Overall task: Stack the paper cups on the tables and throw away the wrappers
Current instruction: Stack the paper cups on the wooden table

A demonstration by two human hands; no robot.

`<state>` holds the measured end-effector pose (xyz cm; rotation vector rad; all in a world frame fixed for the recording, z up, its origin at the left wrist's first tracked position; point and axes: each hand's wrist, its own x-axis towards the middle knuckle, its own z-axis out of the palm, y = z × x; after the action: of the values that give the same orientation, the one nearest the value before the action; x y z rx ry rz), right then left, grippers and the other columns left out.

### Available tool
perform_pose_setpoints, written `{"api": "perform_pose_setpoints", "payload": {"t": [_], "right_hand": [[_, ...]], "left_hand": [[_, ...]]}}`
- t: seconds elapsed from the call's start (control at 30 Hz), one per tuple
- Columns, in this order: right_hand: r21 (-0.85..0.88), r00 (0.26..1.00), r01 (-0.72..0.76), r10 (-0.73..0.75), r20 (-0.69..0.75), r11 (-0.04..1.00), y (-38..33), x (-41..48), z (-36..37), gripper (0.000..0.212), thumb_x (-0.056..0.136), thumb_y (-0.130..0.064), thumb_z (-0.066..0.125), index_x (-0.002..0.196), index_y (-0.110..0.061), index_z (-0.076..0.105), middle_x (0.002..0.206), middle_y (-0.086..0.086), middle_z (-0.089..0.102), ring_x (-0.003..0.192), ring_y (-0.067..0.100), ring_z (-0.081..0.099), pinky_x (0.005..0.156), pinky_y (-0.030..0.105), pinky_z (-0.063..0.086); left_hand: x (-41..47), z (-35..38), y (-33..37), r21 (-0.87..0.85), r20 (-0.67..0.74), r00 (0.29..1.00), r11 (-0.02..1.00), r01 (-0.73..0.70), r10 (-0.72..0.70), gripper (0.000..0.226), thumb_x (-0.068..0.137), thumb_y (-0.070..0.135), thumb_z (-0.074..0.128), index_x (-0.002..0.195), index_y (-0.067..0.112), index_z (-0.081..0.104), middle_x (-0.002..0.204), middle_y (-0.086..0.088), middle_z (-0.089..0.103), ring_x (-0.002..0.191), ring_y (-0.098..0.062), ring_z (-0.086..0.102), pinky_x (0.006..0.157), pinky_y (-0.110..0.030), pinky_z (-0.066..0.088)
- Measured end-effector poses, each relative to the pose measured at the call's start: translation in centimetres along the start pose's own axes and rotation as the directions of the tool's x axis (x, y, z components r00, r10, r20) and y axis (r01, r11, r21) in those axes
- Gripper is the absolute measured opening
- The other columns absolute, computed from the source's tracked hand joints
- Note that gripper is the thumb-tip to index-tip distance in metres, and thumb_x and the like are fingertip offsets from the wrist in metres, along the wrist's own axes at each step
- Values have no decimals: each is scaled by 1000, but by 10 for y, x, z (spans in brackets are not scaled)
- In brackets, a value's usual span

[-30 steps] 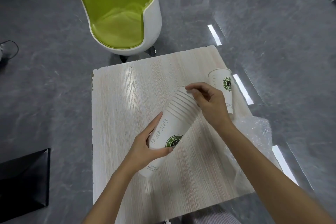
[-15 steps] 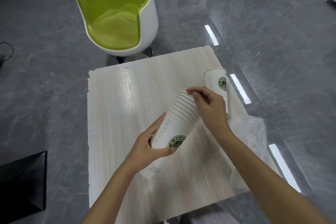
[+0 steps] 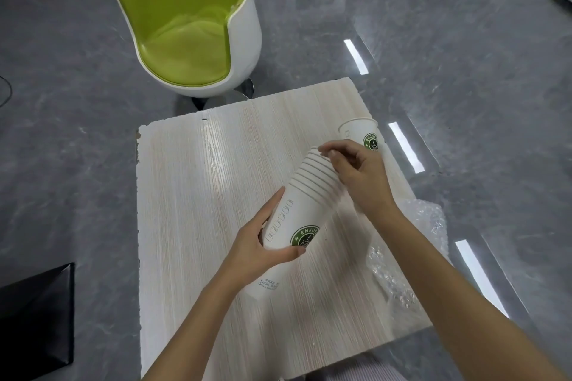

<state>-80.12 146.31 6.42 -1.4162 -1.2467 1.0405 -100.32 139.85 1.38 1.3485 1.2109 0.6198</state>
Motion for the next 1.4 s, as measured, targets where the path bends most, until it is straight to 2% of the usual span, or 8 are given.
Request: {"api": "perform_pose_setpoints", "payload": {"t": [0.17,0.3,0.5,0.7,0.87,1.13,1.27,1.4], "right_hand": [[-60,999,8,-10,-42,998,15,25,-15,20,94,-6,50,104,-13,65,87,-2,67,85,8,63,72,14,49],[-193,998,-7,-4,-57,981,35,56,-32,19,93,-6,51,99,-18,64,91,-2,68,84,9,64,81,21,51],[-401,997,-43,14,-74,915,55,95,-55,17,93,-9,51,100,-16,65,96,-3,66,85,8,57,70,2,40],[-543,998,-43,13,-59,838,65,125,-64,21,94,-10,51,107,-10,66,111,5,64,101,18,56,81,17,34],[-567,993,-86,117,20,819,72,138,-63,16,91,-17,56,100,-18,69,112,2,63,106,18,55,93,37,44],[-580,976,-126,205,73,805,72,144,-57,19,90,-11,52,91,-18,70,95,-5,67,91,16,59,81,34,48],[-557,984,-101,166,67,825,72,142,-57,22,90,-6,51,91,-17,70,86,-4,66,74,15,55,59,21,40],[-528,986,-138,165,4,838,68,140,-60,22,90,-8,52,89,-20,71,82,-10,63,79,11,56,65,22,42]], "left_hand": [[13,2,0,-7,-14,1000,1000,14,-14,100,71,19,86,147,47,28,144,20,47,118,4,55,84,-13,51],[22,4,-1,-35,-21,999,998,44,-44,100,71,20,85,149,45,27,144,22,47,116,6,55,83,-13,52],[32,6,-1,-57,-40,997,996,68,-71,97,72,18,85,145,48,28,138,26,49,112,9,56,79,-13,52],[40,4,-1,-67,-63,994,994,85,-90,96,71,20,84,143,50,29,138,28,48,111,12,56,77,-11,51],[43,1,-2,-70,-72,992,993,97,-102,97,69,22,84,146,45,29,139,26,48,113,9,56,78,-12,52],[45,-3,-4,-77,-86,989,991,111,-118,97,69,23,84,146,45,29,140,24,49,114,8,56,78,-12,52],[44,-4,-5,-88,-82,990,990,109,-116,99,66,30,83,148,44,29,142,24,47,116,7,55,82,-13,52],[43,-6,-8,-86,-80,991,991,104,-111,99,69,22,85,148,43,28,142,23,48,116,8,55,83,-12,52]]}}
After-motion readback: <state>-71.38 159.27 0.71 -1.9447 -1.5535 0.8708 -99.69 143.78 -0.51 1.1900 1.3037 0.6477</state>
